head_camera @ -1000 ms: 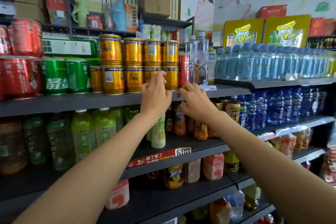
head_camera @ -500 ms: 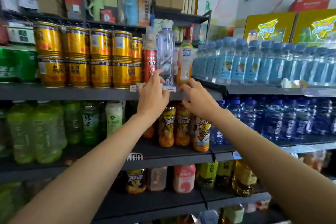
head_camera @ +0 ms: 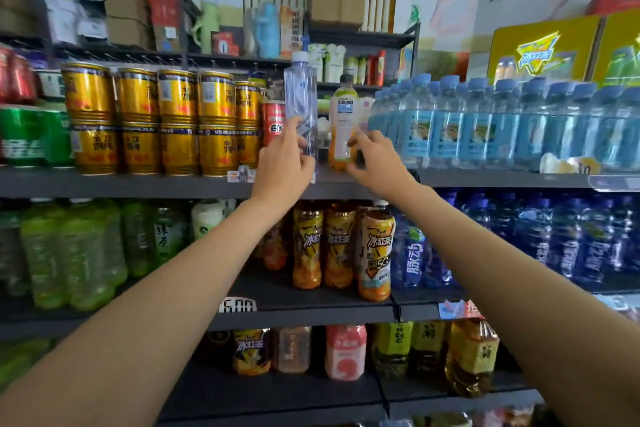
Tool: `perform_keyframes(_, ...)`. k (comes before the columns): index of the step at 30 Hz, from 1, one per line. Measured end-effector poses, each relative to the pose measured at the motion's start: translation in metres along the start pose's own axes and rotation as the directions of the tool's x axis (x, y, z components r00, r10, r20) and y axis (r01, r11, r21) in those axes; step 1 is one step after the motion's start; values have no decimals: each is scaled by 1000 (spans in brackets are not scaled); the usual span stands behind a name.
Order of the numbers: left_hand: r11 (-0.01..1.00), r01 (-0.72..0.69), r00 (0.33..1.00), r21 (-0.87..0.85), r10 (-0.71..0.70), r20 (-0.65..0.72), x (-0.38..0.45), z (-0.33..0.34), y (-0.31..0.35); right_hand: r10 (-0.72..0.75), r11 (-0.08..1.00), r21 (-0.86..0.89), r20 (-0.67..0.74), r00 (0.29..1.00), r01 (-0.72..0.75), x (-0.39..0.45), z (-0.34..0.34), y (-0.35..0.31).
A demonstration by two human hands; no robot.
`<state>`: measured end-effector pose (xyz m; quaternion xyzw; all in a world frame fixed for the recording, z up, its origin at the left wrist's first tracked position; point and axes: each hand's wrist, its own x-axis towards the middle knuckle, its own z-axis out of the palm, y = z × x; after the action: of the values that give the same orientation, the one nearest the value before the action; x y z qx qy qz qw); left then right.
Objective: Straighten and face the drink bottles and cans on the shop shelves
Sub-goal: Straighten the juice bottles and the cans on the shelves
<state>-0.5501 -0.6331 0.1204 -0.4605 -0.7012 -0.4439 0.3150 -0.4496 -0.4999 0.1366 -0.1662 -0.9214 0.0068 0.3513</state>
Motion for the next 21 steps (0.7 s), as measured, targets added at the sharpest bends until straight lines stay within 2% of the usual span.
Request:
perform_keyframes(5,999,9,999,42,-11,49,38,39,7,131,968,219,-26,991,-122,72,8,23)
perform_keyframes(8,999,38,997,11,-38,63,62,60,4,275,887,393,-28,961,-242,119,19,41)
perform_keyframes(12,998,39,997,-56,-35,64,82,80,-5,447,678,598,127,886,-428,167,48,53)
perform_keyframes(14,997,40,999,-65,-38,38,86,86,-11,478,657,580,174,861,-481,175,61,55)
perform_keyframes(18,996,47,999,-73,-48,-10,89,88,-18,533,662,574,92,841,-482,179,66,63)
perform_keyframes(21,995,39,999,-95,-41,-19,95,79,-14,464,709,605,-12,886,-363,167,53,59)
